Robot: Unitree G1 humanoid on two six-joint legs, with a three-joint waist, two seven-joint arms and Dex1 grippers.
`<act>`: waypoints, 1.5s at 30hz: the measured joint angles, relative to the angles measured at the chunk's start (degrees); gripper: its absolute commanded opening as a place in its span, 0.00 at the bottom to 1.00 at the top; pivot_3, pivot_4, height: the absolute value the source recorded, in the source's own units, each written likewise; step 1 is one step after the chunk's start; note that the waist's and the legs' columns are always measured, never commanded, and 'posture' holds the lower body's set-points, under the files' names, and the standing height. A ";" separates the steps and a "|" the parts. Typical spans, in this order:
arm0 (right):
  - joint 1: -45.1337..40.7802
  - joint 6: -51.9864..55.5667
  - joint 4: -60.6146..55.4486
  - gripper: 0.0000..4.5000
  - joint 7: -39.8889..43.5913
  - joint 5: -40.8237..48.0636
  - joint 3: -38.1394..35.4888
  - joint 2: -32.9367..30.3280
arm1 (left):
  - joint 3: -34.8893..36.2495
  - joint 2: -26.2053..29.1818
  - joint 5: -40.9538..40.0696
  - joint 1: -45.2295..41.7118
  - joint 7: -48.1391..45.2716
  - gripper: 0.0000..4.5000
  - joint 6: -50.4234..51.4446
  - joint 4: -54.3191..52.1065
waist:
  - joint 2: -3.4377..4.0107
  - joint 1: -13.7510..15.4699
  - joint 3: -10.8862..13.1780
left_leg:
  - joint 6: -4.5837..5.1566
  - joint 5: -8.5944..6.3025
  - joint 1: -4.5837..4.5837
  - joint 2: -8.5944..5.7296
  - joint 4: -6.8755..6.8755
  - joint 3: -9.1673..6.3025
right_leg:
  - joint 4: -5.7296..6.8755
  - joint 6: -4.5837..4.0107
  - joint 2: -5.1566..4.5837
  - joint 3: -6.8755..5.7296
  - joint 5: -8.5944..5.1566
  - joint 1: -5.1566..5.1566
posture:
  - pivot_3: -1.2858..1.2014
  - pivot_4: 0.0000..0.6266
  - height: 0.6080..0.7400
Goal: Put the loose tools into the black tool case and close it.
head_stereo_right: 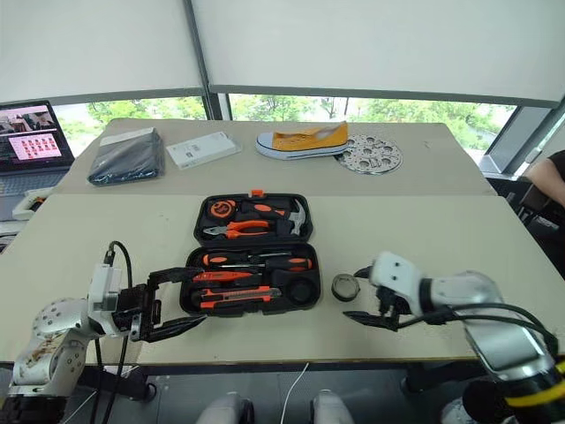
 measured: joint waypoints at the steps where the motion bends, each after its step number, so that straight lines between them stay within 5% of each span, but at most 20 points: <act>1: -1.39 1.18 0.73 1.00 0.61 -0.71 1.74 -0.07 | -0.21 0.00 0.06 0.00 0.05 0.99 -0.02 -0.15 | 0.00 0.05 0.00 | 0.01 -0.03 -0.03 -0.02 0.00 0.00 | -0.07 0.02 -0.03 0.00 0.00 0.00 | 0.52 0.24 1.00; 8: -5.64 4.25 2.20 0.56 3.14 -3.28 8.37 0.28 | -0.85 0.03 0.01 0.24 0.14 1.00 1.10 -1.30 | -0.02 -0.08 0.01 | 0.03 -0.07 0.11 0.03 0.00 0.00 | -0.02 0.06 0.01 -0.04 -0.03 0.08 | 0.52 0.24 1.00; 15: -6.78 3.70 3.86 0.02 4.62 -4.40 8.26 -0.01 | -0.85 0.01 0.01 0.21 1.11 1.00 1.10 -1.79 | -0.02 -0.42 0.01 | 0.03 -0.05 0.20 0.04 0.09 0.00 | 0.12 0.36 0.02 -0.03 -0.19 0.11 | 0.52 0.24 1.00; 20: -7.74 3.41 4.39 0.00 10.59 4.78 2.17 0.85 | -0.85 -0.06 -0.04 0.14 1.60 1.00 1.10 -1.98 | -0.03 -0.51 0.02 | 0.03 -0.05 0.16 0.05 0.09 0.00 | 0.10 0.30 0.03 -0.02 -0.15 0.11 | 0.52 0.24 1.00; 25: -15.26 13.04 -2.35 0.00 10.53 16.29 0.80 9.28 | -0.84 -0.73 0.00 0.04 2.23 1.00 0.41 -2.35 | -0.05 -1.17 0.03 | 0.03 -0.06 0.26 0.19 0.09 -0.03 | 0.19 0.11 0.18 0.00 -0.07 0.11 | 0.52 0.24 1.00; 32: -19.53 18.02 1.87 0.00 5.86 9.05 13.77 11.59 | -0.82 -0.72 0.04 -0.06 2.79 1.00 -0.27 -2.41 | -0.06 -0.31 0.04 | 0.03 -0.05 0.07 0.04 0.17 0.01 | 0.06 0.01 -0.03 -0.06 0.09 0.07 | 0.52 0.24 1.00; 39: -21.99 19.19 4.38 0.00 4.44 4.85 17.04 11.04 | -0.45 0.05 0.56 -0.09 1.82 1.00 -1.72 1.11 | -0.06 -0.49 0.04 | 0.03 -0.05 0.05 0.07 0.16 -0.03 | 0.11 -0.04 0.03 -0.10 0.05 0.02 | 0.52 0.24 1.00; 45: -23.68 20.36 4.54 0.39 4.53 4.28 17.41 11.28 | 0.06 1.17 1.37 -0.77 1.51 1.00 -2.85 4.00 | -0.07 -0.50 0.05 | 0.03 -0.05 0.06 0.08 0.17 -0.03 | 0.11 -0.02 0.02 -0.11 0.07 0.03 | 0.52 0.24 1.00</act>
